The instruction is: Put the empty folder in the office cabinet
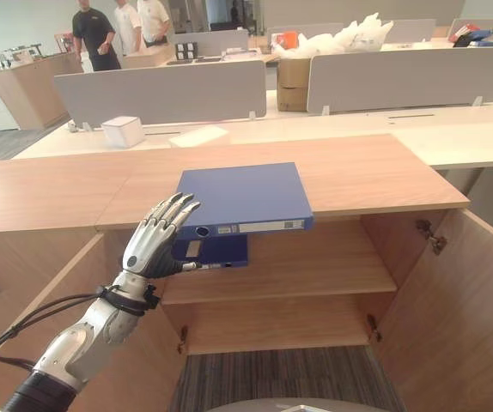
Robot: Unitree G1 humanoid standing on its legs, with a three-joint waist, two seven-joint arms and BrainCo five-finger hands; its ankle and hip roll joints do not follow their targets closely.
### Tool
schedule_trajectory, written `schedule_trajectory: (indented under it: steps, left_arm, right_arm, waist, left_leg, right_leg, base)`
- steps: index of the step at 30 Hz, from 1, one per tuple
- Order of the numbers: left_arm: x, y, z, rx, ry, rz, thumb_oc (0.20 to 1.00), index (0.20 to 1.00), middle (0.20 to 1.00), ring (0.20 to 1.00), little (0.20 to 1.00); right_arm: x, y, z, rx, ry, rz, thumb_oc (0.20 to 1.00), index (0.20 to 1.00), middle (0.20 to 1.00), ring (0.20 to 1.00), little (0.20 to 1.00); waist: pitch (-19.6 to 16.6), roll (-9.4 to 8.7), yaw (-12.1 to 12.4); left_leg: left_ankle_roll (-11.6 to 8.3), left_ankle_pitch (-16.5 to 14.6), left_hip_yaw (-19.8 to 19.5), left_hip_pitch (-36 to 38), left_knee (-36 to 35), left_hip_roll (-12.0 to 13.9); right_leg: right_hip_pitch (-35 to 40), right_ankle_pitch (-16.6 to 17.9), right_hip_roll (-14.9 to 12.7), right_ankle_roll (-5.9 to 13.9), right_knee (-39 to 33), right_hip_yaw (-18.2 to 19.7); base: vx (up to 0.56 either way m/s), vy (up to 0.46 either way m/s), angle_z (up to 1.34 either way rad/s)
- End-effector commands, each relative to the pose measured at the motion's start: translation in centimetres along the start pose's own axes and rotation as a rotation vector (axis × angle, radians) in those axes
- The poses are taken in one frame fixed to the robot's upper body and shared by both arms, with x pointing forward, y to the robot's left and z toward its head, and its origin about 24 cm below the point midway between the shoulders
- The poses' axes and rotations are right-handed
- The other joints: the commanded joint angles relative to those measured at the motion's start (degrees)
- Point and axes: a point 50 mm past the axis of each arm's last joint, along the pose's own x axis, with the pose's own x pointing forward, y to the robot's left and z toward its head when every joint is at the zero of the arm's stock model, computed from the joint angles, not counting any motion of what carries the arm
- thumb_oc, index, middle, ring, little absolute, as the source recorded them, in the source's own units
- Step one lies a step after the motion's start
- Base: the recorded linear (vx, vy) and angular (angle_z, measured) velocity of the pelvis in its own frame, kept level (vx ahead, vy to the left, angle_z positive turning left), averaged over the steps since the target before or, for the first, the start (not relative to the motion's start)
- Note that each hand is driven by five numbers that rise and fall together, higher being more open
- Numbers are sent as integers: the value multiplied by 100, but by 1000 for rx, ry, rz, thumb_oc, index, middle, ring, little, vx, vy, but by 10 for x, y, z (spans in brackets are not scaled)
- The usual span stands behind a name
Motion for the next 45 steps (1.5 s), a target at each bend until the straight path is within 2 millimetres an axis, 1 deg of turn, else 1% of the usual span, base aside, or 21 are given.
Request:
schedule_trajectory:
  steps: [1,2,9,20,28,34,38,42,45]
  left_arm:
    - [21,32,-15,135,13,131,1000,1000,1000,1000,1000]
    - [23,33,-21,155,42,145,1000,1000,1000,1000,1000]
    - [24,39,-32,191,95,171,1000,1000,1000,1000,1000]
    - [24,30,-39,202,137,148,1000,1000,1000,1000,1000]
    - [32,26,-36,208,111,123,1000,1000,1000,1000,1000]
    - [36,24,-33,205,94,116,1000,1000,1000,1000,1000]
    - [42,22,-26,198,60,105,1000,1000,1000,1000,1000]
    - [45,21,-23,188,46,101,1000,1000,1000,1000,1000]
    - [50,17,-17,167,22,91,1000,1000,1000,1000,1000]
  right_arm:
    - [1,6,27,-58,-64,-1,1000,1000,1000,1000,1000]
    - [1,5,27,-61,-65,-4,1000,1000,1000,1000,1000]
    - [1,3,27,-67,-65,-7,1000,1000,1000,1000,1000]
    - [1,2,27,-76,-70,-13,1000,1000,1000,1000,1000]
    - [1,1,30,-85,-87,-17,1000,1000,1000,1000,1000]
    - [1,2,29,-91,-84,-17,1000,1000,1000,1000,1000]
    - [1,2,26,-95,-77,-15,1000,1000,1000,1000,1000]
    - [1,2,27,-92,-80,-15,1000,1000,1000,1000,1000]
    - [1,2,28,-91,-87,-17,1000,1000,1000,1000,1000]
  waist:
    - [112,-247,-98]
    - [99,-251,-116]
    - [95,-256,-132]
    - [93,-271,-178]
    - [90,-278,-217]
    - [91,-282,-242]
    - [87,-284,-275]
    - [93,-282,-286]
    - [98,-272,-317]
  left_leg:
    - [-101,-828,-174,158,4,-67]
    - [-104,-833,-163,168,4,-65]
    - [-112,-851,-126,193,4,-58]
    - [-121,-862,-78,209,4,-41]
    - [-130,-863,-53,205,4,-21]
    - [-131,-861,-28,204,4,-9]
    - [-133,-866,-8,207,4,1]
    - [-136,-862,2,205,4,4]
    - [-137,-864,19,212,4,6]
  right_leg:
    - [20,-372,-146,263,22,50]
    - [25,-380,-142,257,22,57]
    - [29,-390,-123,258,22,91]
    - [26,-405,-102,248,22,148]
    - [1,-407,-84,244,22,187]
    - [0,-410,-72,242,22,202]
    - [-4,-413,-67,240,22,215]
    - [-8,-414,-65,239,22,224]
    - [-9,-415,-63,239,22,237]
  base:
    - [20,1,-6]
    - [20,1,-4]
    - [2,0,0]
    - [5,-1,-2]
    - [5,-4,-5]
    - [3,-6,-3]
    - [0,0,0]
    - [0,0,0]
    - [0,0,0]
